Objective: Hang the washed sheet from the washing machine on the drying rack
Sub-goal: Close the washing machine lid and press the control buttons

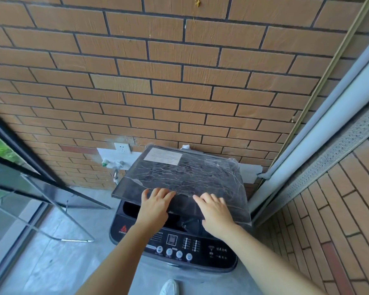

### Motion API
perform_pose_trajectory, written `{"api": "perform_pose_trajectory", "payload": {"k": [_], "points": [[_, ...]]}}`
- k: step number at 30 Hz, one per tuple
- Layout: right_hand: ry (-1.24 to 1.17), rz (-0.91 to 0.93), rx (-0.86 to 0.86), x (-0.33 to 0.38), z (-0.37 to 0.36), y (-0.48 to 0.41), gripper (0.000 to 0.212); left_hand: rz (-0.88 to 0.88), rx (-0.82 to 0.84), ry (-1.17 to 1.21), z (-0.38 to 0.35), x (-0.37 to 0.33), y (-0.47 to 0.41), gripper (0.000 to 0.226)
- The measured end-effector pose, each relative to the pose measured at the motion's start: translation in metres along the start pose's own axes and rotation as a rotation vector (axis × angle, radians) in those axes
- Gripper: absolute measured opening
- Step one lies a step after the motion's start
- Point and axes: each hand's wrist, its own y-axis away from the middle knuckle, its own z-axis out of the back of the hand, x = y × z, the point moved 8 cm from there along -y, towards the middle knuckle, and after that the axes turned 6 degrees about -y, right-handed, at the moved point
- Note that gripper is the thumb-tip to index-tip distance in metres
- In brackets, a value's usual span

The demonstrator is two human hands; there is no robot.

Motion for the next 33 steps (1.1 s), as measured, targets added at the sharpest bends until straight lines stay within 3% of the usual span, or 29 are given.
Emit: {"api": "perform_pose_trajectory", "payload": {"k": [9, 17, 26, 33], "points": [[0.036, -0.136, 0.063, 0.003, -0.061, 0.005, 0.084, 0.004, 0.285, -0.036, -0.049, -0.009, 0.011, 0.069], [-0.012, -0.167, 0.133, 0.002, -0.086, 0.003, 0.072, 0.007, 0.436, -0.016, -0.077, -0.011, 0.016, 0.073], [-0.184, -0.180, 0.154, 0.004, -0.090, 0.008, 0.064, 0.153, 0.485, 0.270, -0.080, -0.014, 0.042, 0.070], [-0.449, -0.066, 0.095, 0.024, -0.086, 0.040, 0.051, 0.443, 0.294, 0.453, -0.061, -0.017, 0.131, 0.056]]}}
